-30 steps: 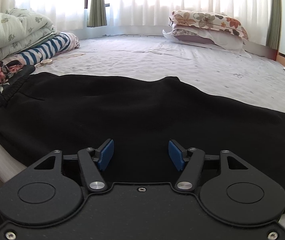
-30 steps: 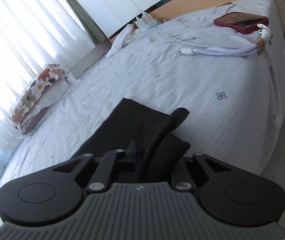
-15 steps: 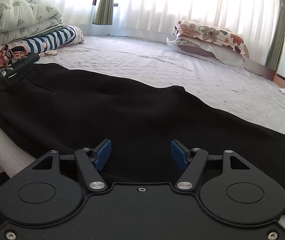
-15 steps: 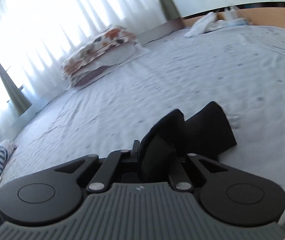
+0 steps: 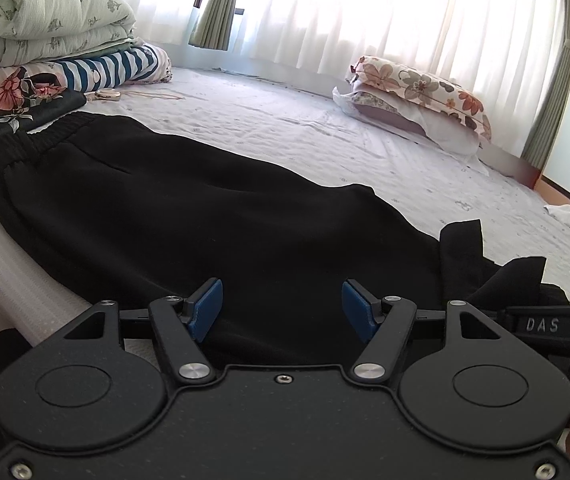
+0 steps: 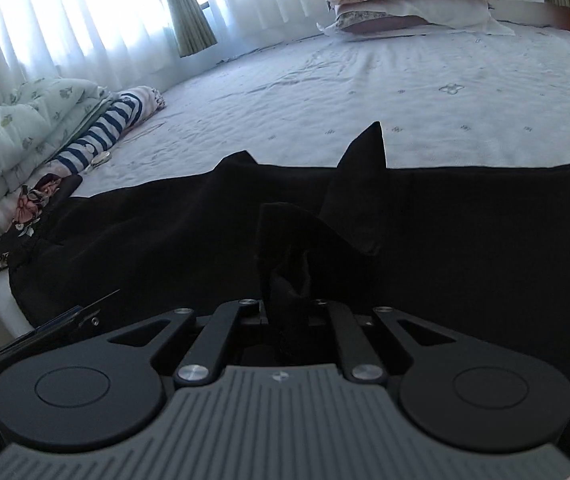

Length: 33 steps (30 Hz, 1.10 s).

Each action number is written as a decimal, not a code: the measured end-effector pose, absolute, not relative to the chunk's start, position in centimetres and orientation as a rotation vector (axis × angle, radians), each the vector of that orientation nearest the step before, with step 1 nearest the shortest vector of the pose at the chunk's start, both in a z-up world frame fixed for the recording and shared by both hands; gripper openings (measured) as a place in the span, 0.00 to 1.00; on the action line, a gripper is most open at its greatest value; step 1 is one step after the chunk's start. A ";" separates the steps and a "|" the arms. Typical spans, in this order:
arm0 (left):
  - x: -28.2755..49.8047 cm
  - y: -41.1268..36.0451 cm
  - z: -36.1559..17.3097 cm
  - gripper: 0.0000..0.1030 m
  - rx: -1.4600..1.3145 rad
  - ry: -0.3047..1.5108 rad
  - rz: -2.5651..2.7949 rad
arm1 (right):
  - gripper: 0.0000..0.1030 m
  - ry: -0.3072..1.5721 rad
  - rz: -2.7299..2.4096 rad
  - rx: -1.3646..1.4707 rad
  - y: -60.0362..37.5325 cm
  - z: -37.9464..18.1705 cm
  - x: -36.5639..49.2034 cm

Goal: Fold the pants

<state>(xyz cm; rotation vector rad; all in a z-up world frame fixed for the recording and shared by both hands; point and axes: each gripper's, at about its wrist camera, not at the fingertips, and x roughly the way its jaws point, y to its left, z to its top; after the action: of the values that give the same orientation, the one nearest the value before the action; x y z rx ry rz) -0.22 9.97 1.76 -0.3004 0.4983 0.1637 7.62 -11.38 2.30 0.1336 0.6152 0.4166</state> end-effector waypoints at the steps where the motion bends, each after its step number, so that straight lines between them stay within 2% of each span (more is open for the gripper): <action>1: -0.2 10.0 1.7 0.63 -0.298 0.499 0.164 | 0.17 0.617 0.428 0.140 -11.5 2.2 7.4; 3: -0.2 9.9 1.7 0.64 -0.299 0.499 0.165 | 0.25 0.608 0.461 0.149 -11.8 2.3 6.9; 5: -0.1 9.9 1.8 0.64 -0.306 0.501 0.167 | 0.54 0.601 0.489 0.149 -12.2 2.5 6.2; 7: -0.1 9.9 1.9 0.64 -0.314 0.501 0.167 | 0.67 0.584 0.519 0.141 -12.7 2.7 5.4; 13: -0.6 9.2 3.3 0.65 -0.309 0.478 0.118 | 0.85 0.507 0.539 0.055 -13.8 3.1 1.9; 17: -1.0 7.0 4.7 0.65 -0.255 0.443 0.024 | 0.88 0.467 0.485 0.020 -16.1 3.2 -0.6; 19: -1.1 5.3 5.2 0.60 -0.211 0.424 -0.028 | 0.88 0.446 0.411 0.001 -17.6 3.2 -1.7; 23: -1.3 1.3 5.9 0.27 -0.136 0.414 -0.179 | 0.88 0.406 0.243 0.000 -20.5 3.1 -3.0; 25: -1.1 -0.7 5.8 0.23 -0.109 0.435 -0.263 | 0.88 0.392 0.171 0.019 -22.1 2.9 -3.6; 30: 0.2 -5.6 4.0 0.22 -0.003 0.495 -0.345 | 0.88 0.380 0.027 0.016 -24.7 2.0 -4.5; 33: 2.0 -5.7 2.4 0.22 0.014 0.546 -0.273 | 0.88 0.380 -0.019 -0.009 -25.2 1.5 -4.7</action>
<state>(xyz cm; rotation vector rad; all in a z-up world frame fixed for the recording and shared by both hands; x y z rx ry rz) 2.01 -5.73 2.41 0.0135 0.5461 -0.2727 -4.68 -25.23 1.51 -0.0095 0.3795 -0.0190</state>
